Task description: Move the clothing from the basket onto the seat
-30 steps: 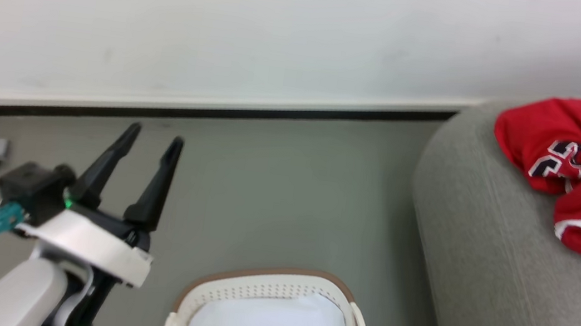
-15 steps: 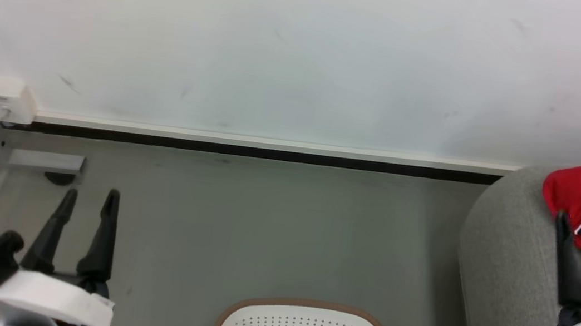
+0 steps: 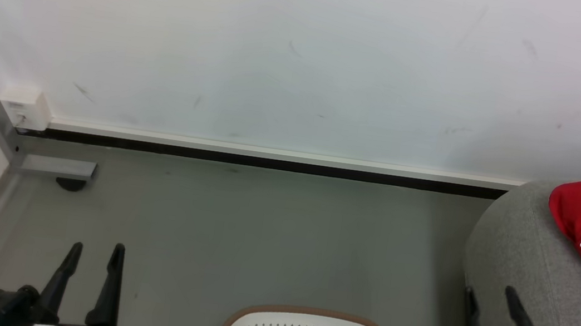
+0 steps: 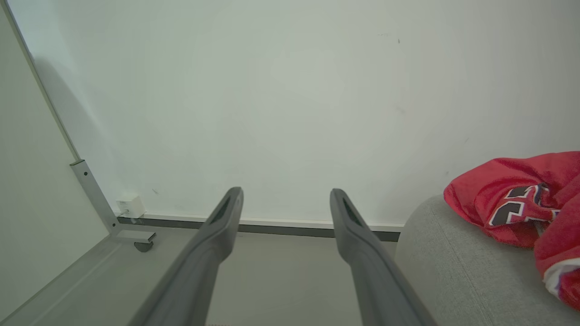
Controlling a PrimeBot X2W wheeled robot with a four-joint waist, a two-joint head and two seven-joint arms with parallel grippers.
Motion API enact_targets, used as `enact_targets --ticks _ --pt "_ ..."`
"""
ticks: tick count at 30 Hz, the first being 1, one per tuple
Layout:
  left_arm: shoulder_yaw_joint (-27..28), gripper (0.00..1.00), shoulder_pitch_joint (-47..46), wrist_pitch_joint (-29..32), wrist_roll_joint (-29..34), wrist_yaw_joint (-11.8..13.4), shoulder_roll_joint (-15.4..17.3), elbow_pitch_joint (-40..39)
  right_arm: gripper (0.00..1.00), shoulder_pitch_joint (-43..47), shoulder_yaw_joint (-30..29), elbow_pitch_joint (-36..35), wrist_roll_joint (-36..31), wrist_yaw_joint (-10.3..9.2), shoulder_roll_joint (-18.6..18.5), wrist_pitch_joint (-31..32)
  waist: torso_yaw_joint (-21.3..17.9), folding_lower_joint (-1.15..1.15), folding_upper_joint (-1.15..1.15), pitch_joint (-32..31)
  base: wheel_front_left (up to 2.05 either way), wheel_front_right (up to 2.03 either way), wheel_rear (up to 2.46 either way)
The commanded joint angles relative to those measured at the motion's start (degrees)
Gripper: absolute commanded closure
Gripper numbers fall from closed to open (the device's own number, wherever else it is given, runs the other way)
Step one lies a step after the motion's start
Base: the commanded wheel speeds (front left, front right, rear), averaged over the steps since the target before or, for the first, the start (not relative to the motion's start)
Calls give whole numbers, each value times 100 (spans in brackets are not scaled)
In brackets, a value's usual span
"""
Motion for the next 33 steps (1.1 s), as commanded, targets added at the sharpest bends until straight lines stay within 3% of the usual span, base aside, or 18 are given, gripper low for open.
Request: enact_targets --ticks 1,7,16,33 --pt "63 0 25 -3 106 -72 -33 46 0 2 55 56 -73 -13 60 -53 -48 1 0 40 0 0 0" --pt "318 0 -112 -3 470 -365 -319 216 0 -160 250 270 -208 -13 230 -195 -163 1 0 199 0 0 0" --pt "610 0 -164 -4 800 -614 -583 382 0 -269 189 413 -271 -13 335 -251 -240 1 0 231 0 0 0" --pt "827 0 -217 -4 996 -759 -747 473 0 -261 192 325 -256 -13 360 -248 -243 1 0 239 0 0 0"
